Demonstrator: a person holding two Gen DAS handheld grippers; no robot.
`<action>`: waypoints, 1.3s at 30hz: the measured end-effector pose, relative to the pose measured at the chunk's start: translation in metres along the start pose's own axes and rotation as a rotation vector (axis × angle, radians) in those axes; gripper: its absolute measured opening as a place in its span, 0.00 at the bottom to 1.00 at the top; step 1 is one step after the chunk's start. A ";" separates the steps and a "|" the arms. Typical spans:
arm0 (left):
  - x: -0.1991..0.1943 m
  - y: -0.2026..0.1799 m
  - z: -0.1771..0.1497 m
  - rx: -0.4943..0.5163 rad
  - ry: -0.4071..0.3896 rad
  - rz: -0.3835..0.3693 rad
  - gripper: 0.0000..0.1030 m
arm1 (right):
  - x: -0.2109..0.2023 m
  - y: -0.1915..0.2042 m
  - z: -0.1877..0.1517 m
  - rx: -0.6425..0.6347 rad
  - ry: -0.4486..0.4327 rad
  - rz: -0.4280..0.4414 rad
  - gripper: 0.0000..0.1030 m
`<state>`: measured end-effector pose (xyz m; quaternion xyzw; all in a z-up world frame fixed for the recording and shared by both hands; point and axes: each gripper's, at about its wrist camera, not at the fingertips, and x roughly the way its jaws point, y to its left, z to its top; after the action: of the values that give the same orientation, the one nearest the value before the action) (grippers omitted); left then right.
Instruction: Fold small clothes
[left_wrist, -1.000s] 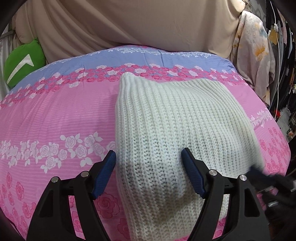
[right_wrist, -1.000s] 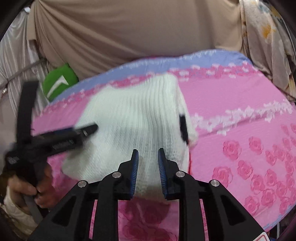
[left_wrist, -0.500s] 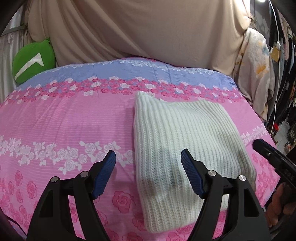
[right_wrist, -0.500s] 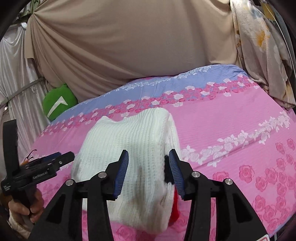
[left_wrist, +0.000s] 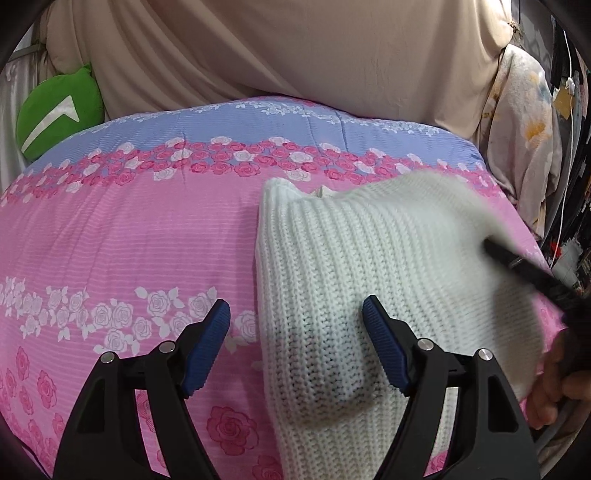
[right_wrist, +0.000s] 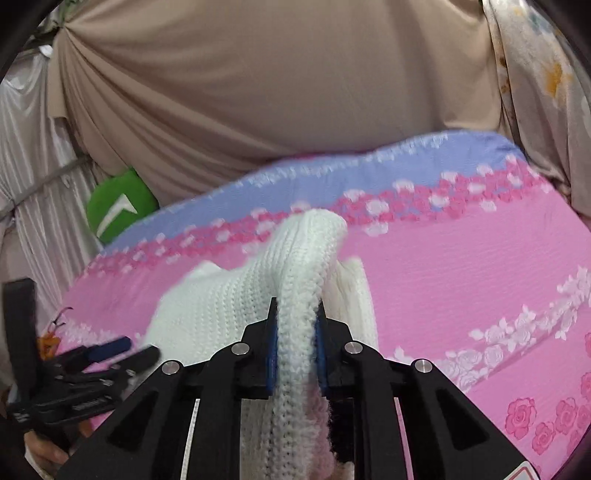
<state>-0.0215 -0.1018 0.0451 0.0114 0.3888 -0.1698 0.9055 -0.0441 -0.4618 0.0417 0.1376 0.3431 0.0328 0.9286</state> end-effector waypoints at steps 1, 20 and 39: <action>0.003 -0.001 0.000 0.001 0.006 -0.001 0.72 | 0.012 -0.007 -0.007 0.018 0.014 0.017 0.16; 0.006 -0.008 -0.005 0.027 0.000 0.050 0.76 | -0.040 0.024 -0.076 -0.081 0.002 -0.016 0.12; -0.007 -0.016 -0.006 0.009 0.004 0.040 0.80 | -0.034 -0.020 -0.051 0.112 0.005 0.025 0.58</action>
<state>-0.0353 -0.1138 0.0483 0.0234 0.3896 -0.1533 0.9079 -0.1040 -0.4749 0.0206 0.1934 0.3452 0.0254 0.9181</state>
